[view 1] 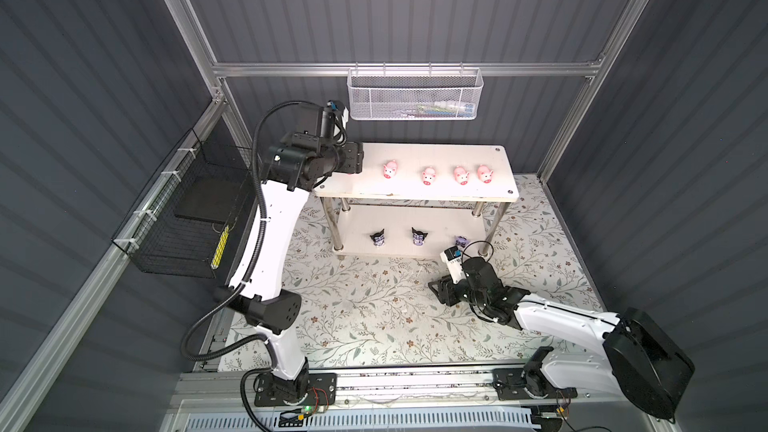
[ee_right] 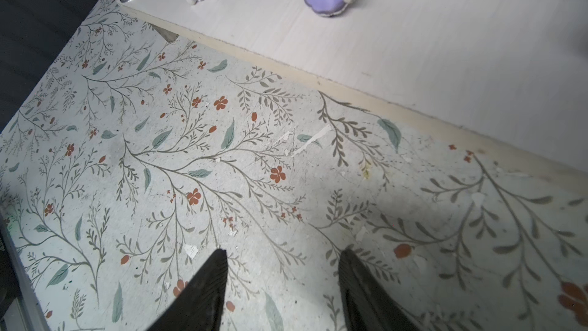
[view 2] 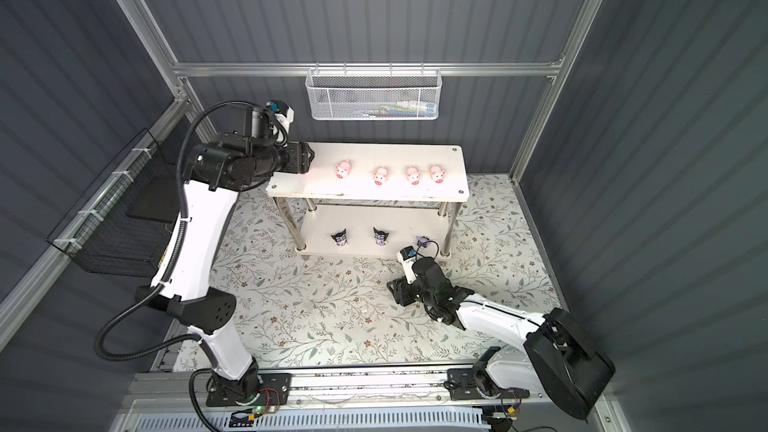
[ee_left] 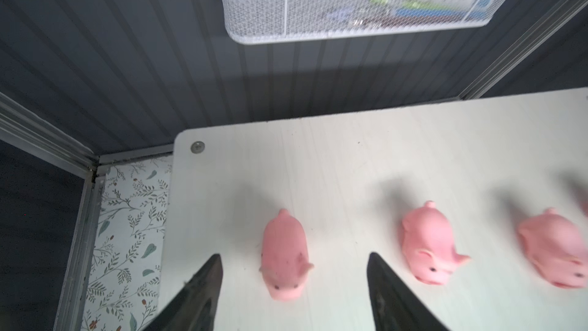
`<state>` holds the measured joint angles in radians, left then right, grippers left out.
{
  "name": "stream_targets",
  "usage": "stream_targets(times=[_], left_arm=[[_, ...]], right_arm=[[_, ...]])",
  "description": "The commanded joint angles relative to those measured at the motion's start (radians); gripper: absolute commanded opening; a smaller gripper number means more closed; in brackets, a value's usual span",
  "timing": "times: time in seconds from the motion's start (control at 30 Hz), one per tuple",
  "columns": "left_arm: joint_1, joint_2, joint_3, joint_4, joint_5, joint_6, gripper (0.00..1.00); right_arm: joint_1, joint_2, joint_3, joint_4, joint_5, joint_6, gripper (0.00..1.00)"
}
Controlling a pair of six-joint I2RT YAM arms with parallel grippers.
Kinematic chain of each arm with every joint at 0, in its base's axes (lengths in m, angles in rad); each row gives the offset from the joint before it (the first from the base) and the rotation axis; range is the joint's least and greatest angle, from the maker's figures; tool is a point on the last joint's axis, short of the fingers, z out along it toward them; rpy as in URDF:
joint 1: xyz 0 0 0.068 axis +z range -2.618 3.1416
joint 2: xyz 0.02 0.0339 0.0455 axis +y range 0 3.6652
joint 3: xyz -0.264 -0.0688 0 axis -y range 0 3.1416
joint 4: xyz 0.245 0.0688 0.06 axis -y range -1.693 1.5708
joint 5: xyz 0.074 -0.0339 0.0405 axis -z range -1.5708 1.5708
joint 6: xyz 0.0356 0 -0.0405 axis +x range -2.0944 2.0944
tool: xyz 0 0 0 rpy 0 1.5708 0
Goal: Place and organize the plastic toys onto the shelf
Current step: 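Open the left gripper and withdraw it while the right gripper draws back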
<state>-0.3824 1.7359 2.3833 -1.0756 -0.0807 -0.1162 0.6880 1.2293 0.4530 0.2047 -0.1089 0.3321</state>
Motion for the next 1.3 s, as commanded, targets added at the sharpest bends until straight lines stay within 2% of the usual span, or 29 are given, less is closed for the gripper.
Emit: stream_targets(times=[0.0,0.23,0.43,0.57,0.7,0.83,0.97,1.27], left_arm=[[0.005,-0.156,-0.093,0.137,0.031,-0.025,0.73],[0.005,-0.517,-0.549,0.343,-0.002,-0.082,0.73],[0.005,-0.767,-0.919,0.37,-0.151,-0.139,0.76],[0.005,-0.895,-1.164,0.392,-0.231,-0.201,0.79],[0.005,-0.991,-1.371,0.455,-0.369,-0.246,0.77],[0.006,-1.033,-1.539,0.552,-0.494,-0.267,0.76],[0.007,-1.042,-1.647,0.669,-0.537,-0.271,0.72],[0.026,-1.004,-1.782,0.897,-0.556,-0.255,0.75]], right_arm=[[-0.001,-0.045,0.017,-0.026,0.004,-0.001,0.58],[-0.002,-0.211,-0.008,-0.064,0.054,0.018,0.58],[-0.012,-0.38,-0.021,-0.205,0.172,0.028,0.58],[-0.075,-0.517,-0.06,-0.246,0.181,0.074,0.56],[-0.16,-0.611,-0.089,-0.271,0.194,0.106,0.57],[-0.27,-0.649,-0.088,-0.278,0.163,0.099,0.57],[-0.387,-0.664,-0.101,-0.244,0.108,0.126,0.57],[-0.6,-0.615,-0.128,-0.115,0.03,0.176,0.57]])
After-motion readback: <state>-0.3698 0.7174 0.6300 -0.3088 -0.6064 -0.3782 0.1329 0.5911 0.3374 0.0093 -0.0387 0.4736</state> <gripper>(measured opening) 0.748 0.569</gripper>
